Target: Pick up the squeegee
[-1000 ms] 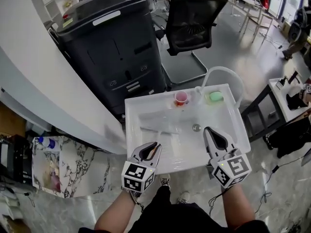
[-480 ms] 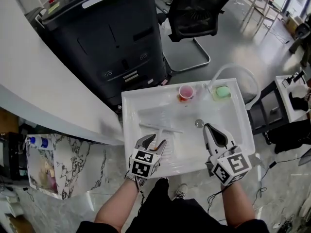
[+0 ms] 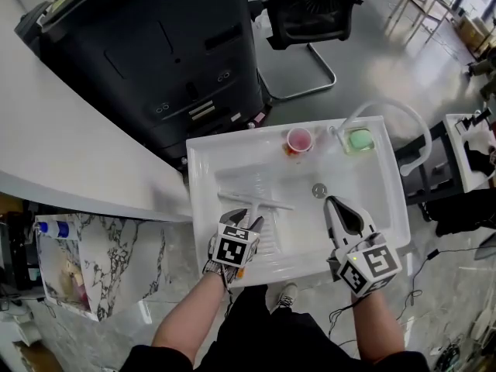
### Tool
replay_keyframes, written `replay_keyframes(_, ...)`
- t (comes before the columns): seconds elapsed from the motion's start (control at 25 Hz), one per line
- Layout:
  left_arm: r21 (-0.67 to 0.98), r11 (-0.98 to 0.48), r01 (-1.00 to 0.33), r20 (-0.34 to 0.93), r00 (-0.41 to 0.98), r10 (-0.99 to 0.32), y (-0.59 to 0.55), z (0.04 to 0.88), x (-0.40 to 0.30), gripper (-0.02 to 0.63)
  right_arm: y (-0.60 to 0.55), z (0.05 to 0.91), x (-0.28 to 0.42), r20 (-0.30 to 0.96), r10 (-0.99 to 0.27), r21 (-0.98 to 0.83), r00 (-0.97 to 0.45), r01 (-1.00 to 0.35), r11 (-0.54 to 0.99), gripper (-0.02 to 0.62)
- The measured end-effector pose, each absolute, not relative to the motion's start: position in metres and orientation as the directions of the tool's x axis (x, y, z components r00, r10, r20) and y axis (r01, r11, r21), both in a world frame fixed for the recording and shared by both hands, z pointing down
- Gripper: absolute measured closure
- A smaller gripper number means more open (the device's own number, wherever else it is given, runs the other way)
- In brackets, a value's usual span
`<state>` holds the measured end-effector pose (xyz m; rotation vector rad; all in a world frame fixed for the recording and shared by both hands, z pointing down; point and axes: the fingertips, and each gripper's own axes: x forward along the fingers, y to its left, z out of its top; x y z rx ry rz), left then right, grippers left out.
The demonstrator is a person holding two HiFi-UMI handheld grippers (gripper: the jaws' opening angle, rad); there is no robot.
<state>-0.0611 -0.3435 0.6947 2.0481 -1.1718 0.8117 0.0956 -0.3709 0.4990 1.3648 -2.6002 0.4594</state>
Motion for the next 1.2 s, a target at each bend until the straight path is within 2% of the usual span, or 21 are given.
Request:
replay_keyframes(0.52, 0.218, -0.383, -0.898, 0.851, 0.367, -0.376, -0.353, 0.743, -0.056, 0.399, -0.376, 0.516, 0.104, 0.311, -0.775, -0.221, -0.551, -0.835, 0.504, 0.578)
replay_keyframes(0.92, 0.187, -0.381, -0.906, 0.881, 0.326, -0.343, -0.359, 0.76, -0.06, 0.407, -0.376, 0.519, 0.111, 0.313, -0.784, -0.228, -0.536, -0.844, 0.486, 0.578)
replay_keyframes(1.0, 0.161, -0.386, -0.909, 0.888, 0.304, -0.345, -0.36, 0.761, -0.062, 0.435, -0.375, 0.519, 0.114, 0.311, -0.787, -0.23, -0.532, -0.846, 0.481, 0.578)
replay_keyframes(1.08, 0.137, -0.383, -0.914, 0.89, 0.284, -0.358, -0.362, 0.76, -0.066, 0.506, -0.374, 0.518, 0.115, 0.31, -0.79, -0.232, -0.53, -0.847, 0.477, 0.578)
replay_keyframes(1.2, 0.119, -0.377, -0.918, 0.89, 0.267, -0.369, -0.363, 0.761, -0.071, 0.515, -0.372, 0.516, 0.116, 0.308, -0.792, -0.235, -0.528, -0.848, 0.474, 0.578)
